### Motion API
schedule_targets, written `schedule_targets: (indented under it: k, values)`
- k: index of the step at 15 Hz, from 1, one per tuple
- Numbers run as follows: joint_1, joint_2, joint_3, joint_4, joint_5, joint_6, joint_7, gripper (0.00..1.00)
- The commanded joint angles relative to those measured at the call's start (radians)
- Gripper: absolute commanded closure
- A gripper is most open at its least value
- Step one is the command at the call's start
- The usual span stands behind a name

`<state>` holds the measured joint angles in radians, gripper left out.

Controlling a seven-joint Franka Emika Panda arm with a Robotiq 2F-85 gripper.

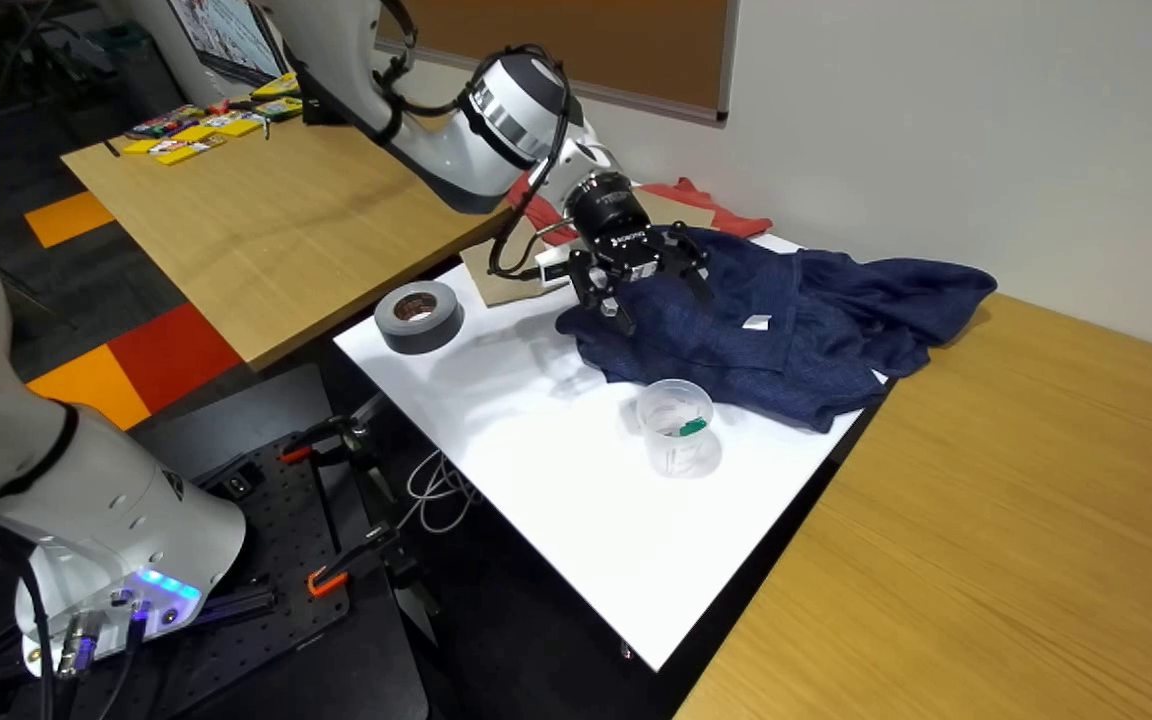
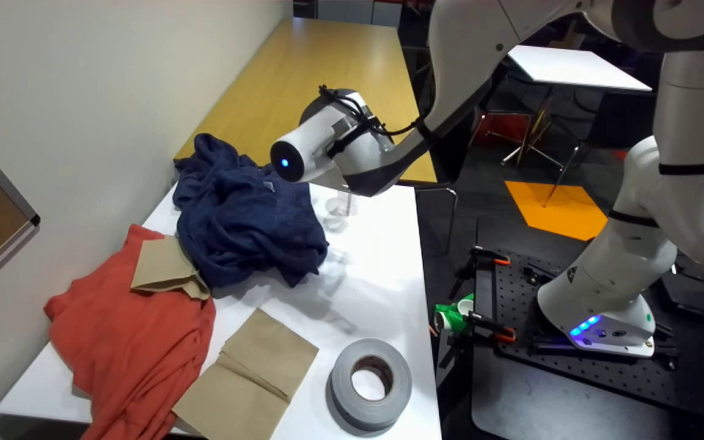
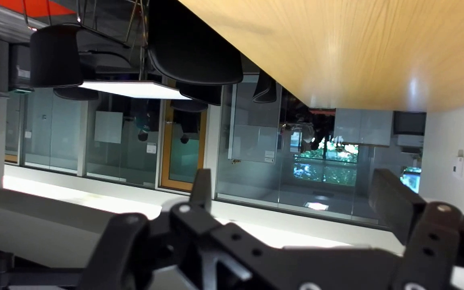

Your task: Pick the pen and put it in the cup

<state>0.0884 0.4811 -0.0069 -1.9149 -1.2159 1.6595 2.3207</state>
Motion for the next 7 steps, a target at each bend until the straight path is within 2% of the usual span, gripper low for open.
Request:
schedule_targets:
  k: [1, 2, 3, 7]
  values:
    - [-0.007, -0.13, 0.025, -0.104, 0.021, -0.005, -0.032, 0.0]
    - [-0.01, -0.157, 0.031, -0.126, 0.021, 0.012, -0.046, 0.0]
    - [-0.008, -0.07, 0.021, -0.052, 0.002, -0.004, -0.017, 0.0]
    - [-0.008, -0.125, 0.032, -0.098, 0.004, -0.002, -0.024, 0.0]
